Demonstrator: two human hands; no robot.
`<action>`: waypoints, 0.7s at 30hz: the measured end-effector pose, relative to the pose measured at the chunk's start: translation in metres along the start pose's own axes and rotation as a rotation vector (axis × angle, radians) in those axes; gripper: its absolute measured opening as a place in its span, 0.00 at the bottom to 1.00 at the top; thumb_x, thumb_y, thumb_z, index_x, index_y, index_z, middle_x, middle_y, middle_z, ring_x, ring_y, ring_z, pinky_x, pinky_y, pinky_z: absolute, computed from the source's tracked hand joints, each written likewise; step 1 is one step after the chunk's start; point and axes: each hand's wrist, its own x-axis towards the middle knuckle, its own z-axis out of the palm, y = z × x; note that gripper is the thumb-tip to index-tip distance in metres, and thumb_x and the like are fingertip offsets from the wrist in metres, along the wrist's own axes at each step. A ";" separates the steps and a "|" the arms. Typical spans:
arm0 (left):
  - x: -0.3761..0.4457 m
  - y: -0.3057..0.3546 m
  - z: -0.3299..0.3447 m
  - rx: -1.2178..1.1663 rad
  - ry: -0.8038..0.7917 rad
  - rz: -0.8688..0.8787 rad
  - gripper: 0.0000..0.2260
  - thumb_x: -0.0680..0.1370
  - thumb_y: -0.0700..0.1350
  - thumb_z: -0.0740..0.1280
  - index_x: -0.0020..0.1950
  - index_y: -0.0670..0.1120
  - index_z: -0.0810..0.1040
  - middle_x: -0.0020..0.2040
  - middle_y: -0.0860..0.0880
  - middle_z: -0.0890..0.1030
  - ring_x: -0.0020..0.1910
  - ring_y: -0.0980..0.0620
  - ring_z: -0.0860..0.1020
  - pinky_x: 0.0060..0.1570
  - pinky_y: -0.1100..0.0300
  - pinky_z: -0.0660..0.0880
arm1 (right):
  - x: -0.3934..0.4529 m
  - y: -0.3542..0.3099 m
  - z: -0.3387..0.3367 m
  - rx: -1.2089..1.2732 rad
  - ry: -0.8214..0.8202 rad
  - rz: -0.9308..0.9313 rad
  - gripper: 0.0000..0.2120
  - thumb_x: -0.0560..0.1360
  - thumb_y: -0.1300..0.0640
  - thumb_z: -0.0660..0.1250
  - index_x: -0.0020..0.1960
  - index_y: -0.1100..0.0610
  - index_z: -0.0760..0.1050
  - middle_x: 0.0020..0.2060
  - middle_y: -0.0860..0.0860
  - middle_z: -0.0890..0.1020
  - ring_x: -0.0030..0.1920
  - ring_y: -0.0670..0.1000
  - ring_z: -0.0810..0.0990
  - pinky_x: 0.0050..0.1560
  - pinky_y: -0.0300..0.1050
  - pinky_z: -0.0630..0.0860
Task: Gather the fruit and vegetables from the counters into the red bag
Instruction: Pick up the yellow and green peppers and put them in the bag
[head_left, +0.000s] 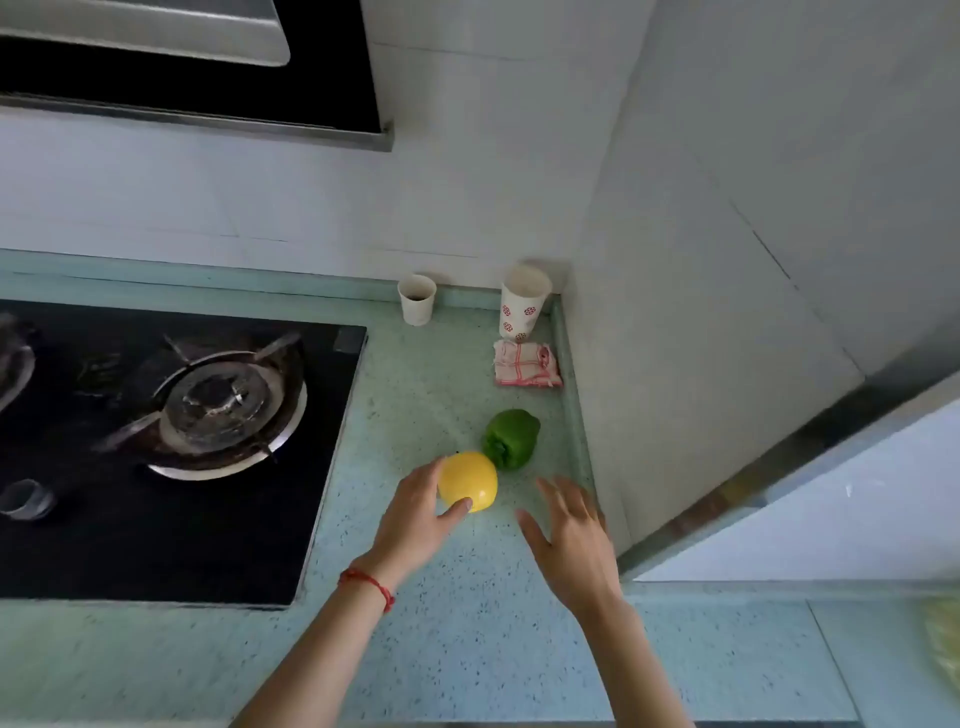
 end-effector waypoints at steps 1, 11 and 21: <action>0.007 0.001 0.004 -0.083 0.006 -0.059 0.31 0.75 0.52 0.66 0.74 0.44 0.58 0.73 0.45 0.63 0.71 0.46 0.61 0.65 0.57 0.63 | 0.004 0.003 0.000 0.026 0.004 0.016 0.36 0.71 0.35 0.45 0.67 0.57 0.69 0.66 0.56 0.72 0.68 0.58 0.69 0.64 0.52 0.68; 0.046 0.002 0.034 -0.318 0.081 -0.402 0.37 0.69 0.53 0.73 0.71 0.38 0.63 0.69 0.40 0.69 0.66 0.41 0.69 0.62 0.52 0.68 | 0.034 0.017 0.011 0.115 -0.043 0.063 0.51 0.64 0.24 0.31 0.71 0.55 0.63 0.71 0.53 0.66 0.73 0.53 0.60 0.71 0.47 0.59; 0.043 -0.010 0.013 -0.748 0.181 -0.616 0.13 0.70 0.46 0.73 0.51 0.43 0.74 0.53 0.43 0.76 0.52 0.44 0.76 0.38 0.56 0.80 | 0.067 0.005 0.019 0.200 -0.109 0.137 0.27 0.79 0.44 0.55 0.74 0.55 0.58 0.73 0.54 0.63 0.74 0.52 0.57 0.72 0.47 0.58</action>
